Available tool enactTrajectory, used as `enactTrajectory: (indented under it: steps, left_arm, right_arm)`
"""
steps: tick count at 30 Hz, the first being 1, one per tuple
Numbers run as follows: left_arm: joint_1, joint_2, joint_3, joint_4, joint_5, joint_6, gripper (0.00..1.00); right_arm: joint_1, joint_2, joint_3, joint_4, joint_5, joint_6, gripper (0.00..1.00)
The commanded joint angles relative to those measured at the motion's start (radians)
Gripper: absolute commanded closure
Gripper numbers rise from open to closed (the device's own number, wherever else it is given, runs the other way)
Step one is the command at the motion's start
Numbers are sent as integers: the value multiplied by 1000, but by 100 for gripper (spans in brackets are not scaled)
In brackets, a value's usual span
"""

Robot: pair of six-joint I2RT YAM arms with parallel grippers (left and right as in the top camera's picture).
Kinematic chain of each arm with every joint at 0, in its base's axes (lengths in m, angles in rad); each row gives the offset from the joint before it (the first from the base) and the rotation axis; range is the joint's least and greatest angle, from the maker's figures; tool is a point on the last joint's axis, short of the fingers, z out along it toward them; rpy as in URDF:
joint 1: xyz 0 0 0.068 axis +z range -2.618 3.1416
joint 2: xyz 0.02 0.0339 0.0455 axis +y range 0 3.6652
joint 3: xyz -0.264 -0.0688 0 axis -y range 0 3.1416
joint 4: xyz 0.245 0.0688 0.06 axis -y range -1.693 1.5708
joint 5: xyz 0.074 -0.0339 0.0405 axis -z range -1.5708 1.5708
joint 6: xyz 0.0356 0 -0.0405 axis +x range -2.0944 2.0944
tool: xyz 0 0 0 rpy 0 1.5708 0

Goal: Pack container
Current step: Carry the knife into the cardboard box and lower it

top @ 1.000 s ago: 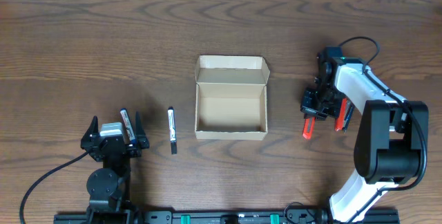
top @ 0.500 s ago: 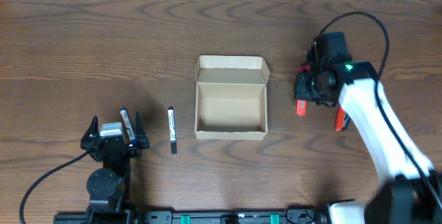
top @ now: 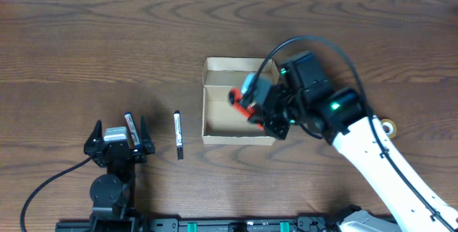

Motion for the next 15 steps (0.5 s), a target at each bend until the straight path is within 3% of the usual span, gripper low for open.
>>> enactTrajectory:
  steps: [1,4,9,15]
  left_arm:
    - [4,-6,-23,-37,11,-8,5]
    - [4,-6,-23,-39,31,-8,5]
    - [4,-6,-23,-40,31,-8,5]
    - [4,-6,-23,-40,31,-8,5]
  right_arm:
    - [36,40,51,-3,26,-226,99]
    - [28,89,89,-13,55,-247,99]
    - [23,171,111,-15,58,-413,99]
    - [4,266,111,-8,81,-420,99]
